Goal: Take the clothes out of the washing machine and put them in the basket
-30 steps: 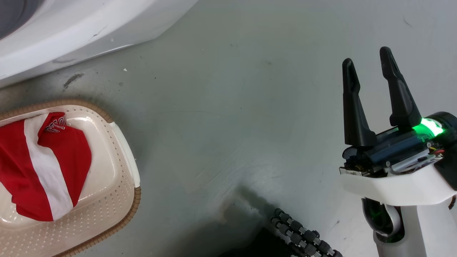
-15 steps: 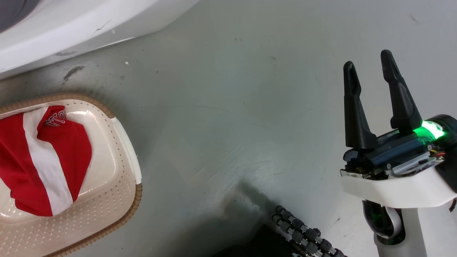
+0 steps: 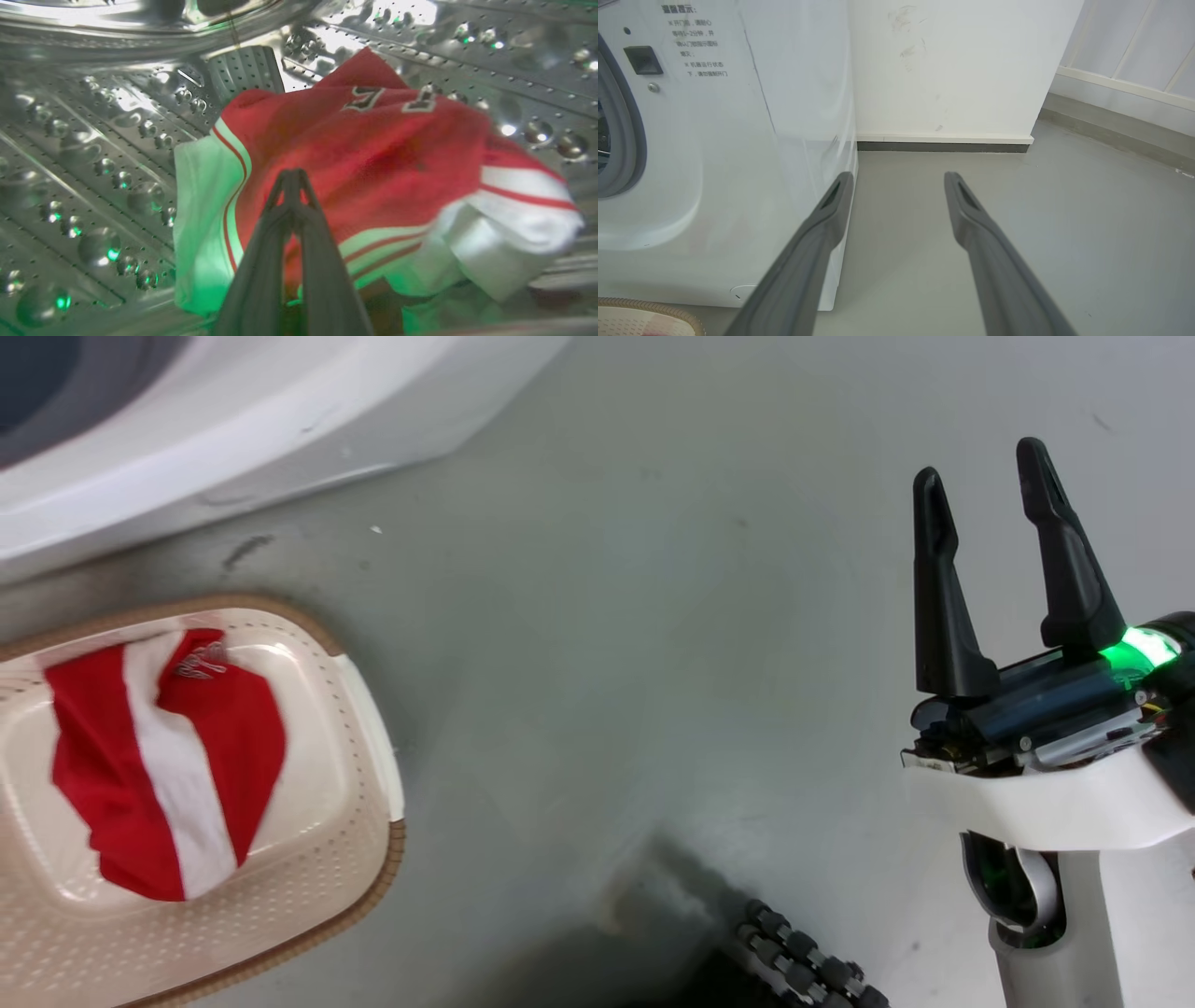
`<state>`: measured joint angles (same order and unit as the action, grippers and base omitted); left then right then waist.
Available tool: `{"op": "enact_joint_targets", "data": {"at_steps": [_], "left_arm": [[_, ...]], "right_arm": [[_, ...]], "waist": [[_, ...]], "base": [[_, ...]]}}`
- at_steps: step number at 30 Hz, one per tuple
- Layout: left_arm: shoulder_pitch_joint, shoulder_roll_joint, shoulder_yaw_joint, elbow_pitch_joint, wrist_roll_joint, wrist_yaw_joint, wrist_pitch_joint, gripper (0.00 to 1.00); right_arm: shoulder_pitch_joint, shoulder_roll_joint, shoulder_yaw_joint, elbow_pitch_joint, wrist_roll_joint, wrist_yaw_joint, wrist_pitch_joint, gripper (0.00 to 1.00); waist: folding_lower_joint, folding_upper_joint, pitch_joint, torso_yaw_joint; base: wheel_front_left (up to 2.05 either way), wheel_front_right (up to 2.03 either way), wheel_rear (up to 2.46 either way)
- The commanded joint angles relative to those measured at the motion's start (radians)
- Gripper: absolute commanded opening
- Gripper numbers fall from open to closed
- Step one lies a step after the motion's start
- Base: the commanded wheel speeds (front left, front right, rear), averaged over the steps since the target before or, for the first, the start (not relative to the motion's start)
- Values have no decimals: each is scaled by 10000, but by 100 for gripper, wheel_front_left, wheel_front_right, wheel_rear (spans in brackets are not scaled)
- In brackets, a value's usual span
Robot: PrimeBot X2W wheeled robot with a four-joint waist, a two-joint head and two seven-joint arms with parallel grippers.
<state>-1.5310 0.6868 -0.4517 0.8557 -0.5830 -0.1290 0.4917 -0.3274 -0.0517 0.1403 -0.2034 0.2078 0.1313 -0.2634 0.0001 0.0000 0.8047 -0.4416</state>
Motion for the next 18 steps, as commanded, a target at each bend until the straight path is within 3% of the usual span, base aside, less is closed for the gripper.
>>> {"op": "enact_joint_targets", "data": {"at_steps": [1,18], "left_arm": [[244,-84,-89,-51,-135,-9,-281,0],[4235,-1104,-1141,-582,-2352,-14,-5226,0]], "right_arm": [[-84,25,-51,26,-86,-10,-20,100],[689,23,-446,681,-1478,-10,-20,100]], "waist": [[-1,0,-377,342],[-1,0,-3043,2261]], "base": [[0,0,0],[0,0,0]]}}
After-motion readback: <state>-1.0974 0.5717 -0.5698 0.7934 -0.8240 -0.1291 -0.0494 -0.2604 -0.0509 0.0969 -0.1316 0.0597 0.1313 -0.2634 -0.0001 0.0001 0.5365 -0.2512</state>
